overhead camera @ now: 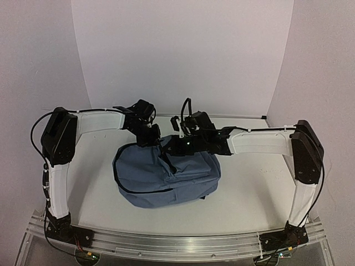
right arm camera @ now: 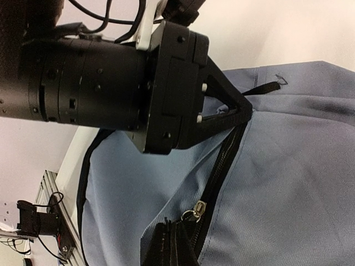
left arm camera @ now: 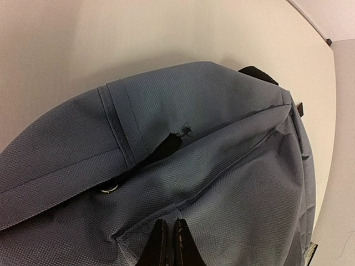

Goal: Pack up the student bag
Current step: Zip the student bag at the center of the board.

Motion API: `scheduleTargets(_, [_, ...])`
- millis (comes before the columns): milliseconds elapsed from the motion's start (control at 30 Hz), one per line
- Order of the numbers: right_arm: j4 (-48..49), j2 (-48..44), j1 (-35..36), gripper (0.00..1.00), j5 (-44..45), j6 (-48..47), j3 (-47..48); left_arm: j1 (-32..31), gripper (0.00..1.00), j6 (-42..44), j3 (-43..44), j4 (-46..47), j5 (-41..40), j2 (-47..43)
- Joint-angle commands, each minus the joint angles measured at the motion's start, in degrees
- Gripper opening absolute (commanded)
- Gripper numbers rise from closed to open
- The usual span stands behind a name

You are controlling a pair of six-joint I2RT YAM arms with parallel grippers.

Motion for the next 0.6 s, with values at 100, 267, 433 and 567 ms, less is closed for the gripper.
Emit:
scheduleTargets(100, [2.65, -7.85, 2.12, 0.00, 0.25, 1.43, -3.06, 3.45, 0.00, 0.14, 4.82, 2.31, -4.37, 1.00])
scheduleTargets(267, [2.67, -10.38, 3.05, 0.00, 0.72, 2.43, -5.59, 4.34, 0.00, 1.12, 7.03, 2.60, -4.72, 2.81])
scheduleTargets(433, [2.66, -12.49, 3.75, 0.00, 1.85, 3.59, -8.74, 5.22, 0.00, 2.29, 9.36, 3.52, -4.84, 4.60])
scheduleTargets(567, [2.64, -13.70, 4.05, 0.00, 2.50, 4.48, -11.06, 5.74, 0.00, 3.62, 11.16, 4.31, -4.65, 5.63])
